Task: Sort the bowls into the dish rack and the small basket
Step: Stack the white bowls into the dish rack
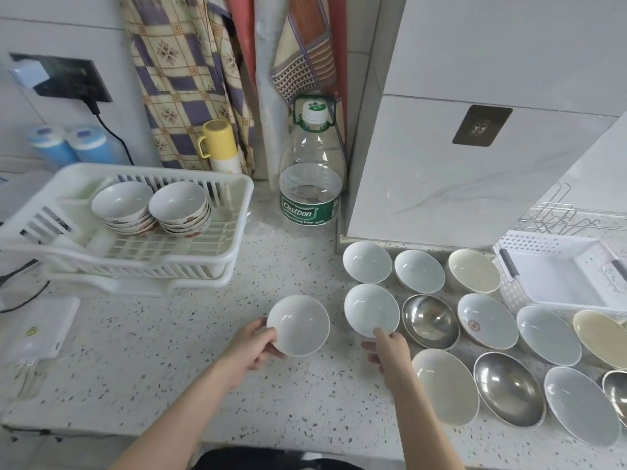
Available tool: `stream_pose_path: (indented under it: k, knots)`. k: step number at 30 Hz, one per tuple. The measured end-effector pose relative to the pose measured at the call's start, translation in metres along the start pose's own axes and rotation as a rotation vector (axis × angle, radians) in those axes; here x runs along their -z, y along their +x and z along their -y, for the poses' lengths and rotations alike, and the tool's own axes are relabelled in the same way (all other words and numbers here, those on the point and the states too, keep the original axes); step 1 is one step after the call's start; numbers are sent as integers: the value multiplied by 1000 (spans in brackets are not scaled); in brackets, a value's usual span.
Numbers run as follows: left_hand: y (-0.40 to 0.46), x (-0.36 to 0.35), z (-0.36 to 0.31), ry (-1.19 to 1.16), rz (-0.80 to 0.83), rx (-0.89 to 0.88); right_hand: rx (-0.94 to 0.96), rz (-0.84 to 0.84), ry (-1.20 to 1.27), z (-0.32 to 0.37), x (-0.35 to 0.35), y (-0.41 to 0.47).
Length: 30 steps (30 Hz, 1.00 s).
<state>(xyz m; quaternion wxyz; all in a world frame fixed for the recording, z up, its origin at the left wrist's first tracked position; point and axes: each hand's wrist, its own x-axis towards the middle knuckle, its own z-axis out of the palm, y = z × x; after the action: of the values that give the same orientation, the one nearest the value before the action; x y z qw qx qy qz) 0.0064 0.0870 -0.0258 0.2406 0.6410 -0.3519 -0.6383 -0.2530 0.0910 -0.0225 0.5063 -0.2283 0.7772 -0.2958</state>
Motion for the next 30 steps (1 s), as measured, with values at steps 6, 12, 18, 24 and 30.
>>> stream_pose_path:
  k: [6, 12, 18, 24, 30]
  knots:
    - [-4, 28, -5, -70, 47, -34, -9, -125, 183, 0, -19, -3]
    - [-14, 68, -19, -99, 139, -72, 1, -303, 335, 6, -39, -19]
    - [-24, 128, -44, -113, 160, -163, 157, -385, 492, 39, -79, -58]
    - [-40, 208, -65, -241, 70, -281, 351, -267, 481, 96, -134, -96]
    - [-47, 292, -77, -304, -84, -454, 483, -121, 325, 135, -206, -114]
